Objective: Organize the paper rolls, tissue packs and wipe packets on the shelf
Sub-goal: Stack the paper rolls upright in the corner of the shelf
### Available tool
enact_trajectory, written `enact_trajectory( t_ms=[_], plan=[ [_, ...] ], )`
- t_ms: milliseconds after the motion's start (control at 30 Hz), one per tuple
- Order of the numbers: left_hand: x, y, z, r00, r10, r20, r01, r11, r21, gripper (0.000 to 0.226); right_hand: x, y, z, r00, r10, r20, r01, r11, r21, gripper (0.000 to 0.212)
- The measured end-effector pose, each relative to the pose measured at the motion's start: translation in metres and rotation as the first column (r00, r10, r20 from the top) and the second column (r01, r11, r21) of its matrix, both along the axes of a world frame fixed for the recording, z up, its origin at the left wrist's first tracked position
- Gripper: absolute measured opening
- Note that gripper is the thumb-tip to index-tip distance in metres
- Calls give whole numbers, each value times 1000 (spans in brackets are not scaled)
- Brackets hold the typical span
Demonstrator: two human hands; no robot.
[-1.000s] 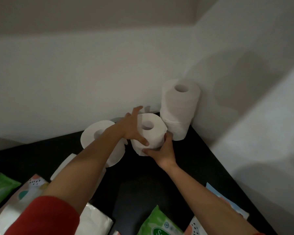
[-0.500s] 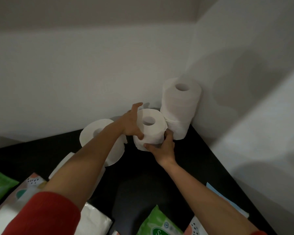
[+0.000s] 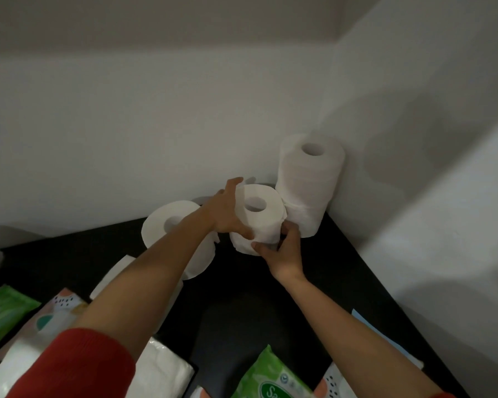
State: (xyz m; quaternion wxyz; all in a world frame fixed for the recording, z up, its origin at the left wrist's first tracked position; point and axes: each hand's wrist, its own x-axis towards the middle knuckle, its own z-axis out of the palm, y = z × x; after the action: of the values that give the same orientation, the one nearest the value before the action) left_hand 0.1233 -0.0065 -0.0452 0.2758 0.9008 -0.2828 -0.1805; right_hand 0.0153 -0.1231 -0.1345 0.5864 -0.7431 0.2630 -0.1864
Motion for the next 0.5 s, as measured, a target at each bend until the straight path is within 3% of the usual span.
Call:
enact_trajectory(
  t_ms=[333, 433, 500],
  plan=[
    [-6, 1, 2, 998, 22, 51, -19, 998, -54, 117, -11, -1, 9, 997, 70, 11, -71, 996, 61, 63],
    [-7, 12, 6, 998, 8, 67, -2, 996, -85, 117, -19, 0, 7, 998, -46, -41, 43, 996, -77, 62],
    [-7, 24, 10, 996, 32, 85, -20, 990, -138, 114, -27, 3, 8, 991, -126, 33, 131, 963, -237, 54]
  ],
)
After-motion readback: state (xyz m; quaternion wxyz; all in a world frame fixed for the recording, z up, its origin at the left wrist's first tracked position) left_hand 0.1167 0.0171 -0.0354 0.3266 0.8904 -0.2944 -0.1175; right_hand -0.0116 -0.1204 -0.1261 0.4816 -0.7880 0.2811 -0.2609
